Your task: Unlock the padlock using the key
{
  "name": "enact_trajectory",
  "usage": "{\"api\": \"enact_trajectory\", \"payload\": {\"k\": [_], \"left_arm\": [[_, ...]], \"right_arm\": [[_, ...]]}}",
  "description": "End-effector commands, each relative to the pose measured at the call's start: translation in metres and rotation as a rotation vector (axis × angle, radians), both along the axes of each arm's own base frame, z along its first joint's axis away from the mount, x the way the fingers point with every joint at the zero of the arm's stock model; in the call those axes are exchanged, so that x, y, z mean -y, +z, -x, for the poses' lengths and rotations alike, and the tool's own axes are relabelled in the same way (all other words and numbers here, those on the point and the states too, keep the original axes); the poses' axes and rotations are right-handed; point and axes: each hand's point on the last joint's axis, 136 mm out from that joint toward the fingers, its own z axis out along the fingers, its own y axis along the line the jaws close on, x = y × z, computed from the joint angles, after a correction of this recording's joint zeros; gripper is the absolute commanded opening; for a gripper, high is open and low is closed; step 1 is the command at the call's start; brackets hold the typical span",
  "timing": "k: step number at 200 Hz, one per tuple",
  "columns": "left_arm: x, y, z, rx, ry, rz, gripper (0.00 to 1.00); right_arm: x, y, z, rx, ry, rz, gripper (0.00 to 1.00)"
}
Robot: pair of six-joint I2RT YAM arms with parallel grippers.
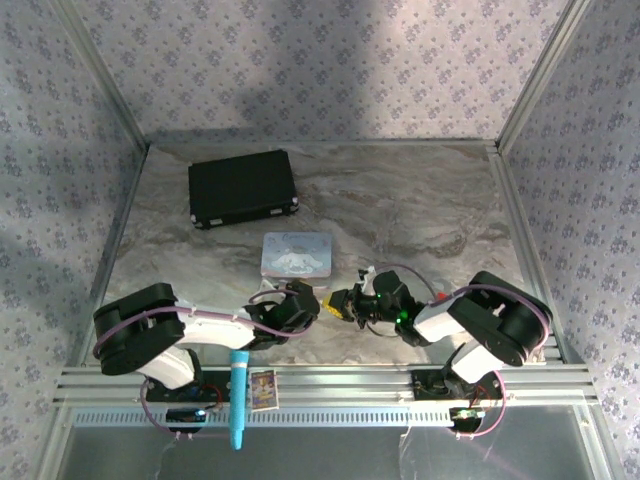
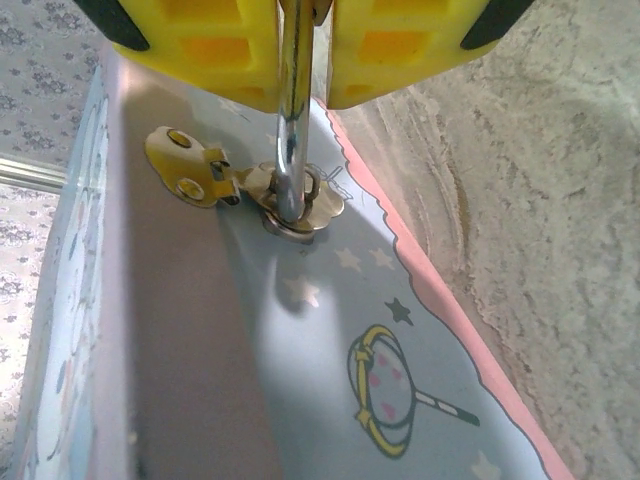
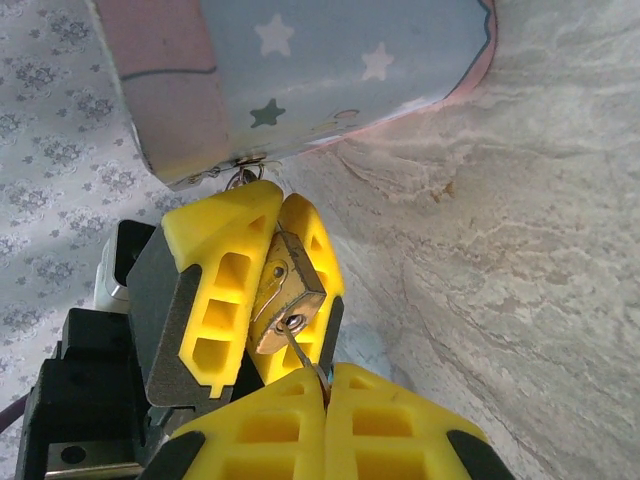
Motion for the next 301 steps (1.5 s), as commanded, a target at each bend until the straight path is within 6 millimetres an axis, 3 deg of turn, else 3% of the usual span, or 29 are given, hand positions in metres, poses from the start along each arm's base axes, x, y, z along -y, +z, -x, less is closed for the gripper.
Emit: {"api": "enact_trajectory", "payload": {"k": [1, 133, 168, 200, 228, 264, 301], "left_arm": [[0.002, 0.011, -0.003, 0.028, 0.030, 0.010, 0.00], [0.008, 0.020, -0.003, 0.050, 0.005, 0.007, 0.00], [0.018, 0.014, -0.002, 0.042, -0.017, 0.026, 0.00], [0.023, 0.021, -0.004, 0.067, -0.036, 0.027, 0.00], [0.035, 0.021, -0.001, 0.068, -0.094, 0.058, 0.00], [0.052, 0.023, 0.008, 0.069, -0.178, 0.118, 0.00], [0.052, 0.024, 0.011, 0.071, -0.197, 0.130, 0.00]], "right_arm": [[-0.002, 0.004, -0.003, 0.005, -0.012, -0.004, 0.00], [-0.015, 0.010, -0.012, 0.008, -0.019, -0.044, 0.00], [-0.029, 0.023, -0.008, 0.026, 0.023, -0.068, 0.00], [-0.027, 0.021, -0.006, 0.021, 0.017, -0.071, 0.00], [-0.029, 0.030, -0.011, 0.047, 0.017, -0.099, 0.00], [-0.011, 0.022, -0.020, 0.057, -0.002, -0.065, 0.00], [0.005, 0.016, -0.024, 0.065, -0.004, -0.031, 0.00]]}}
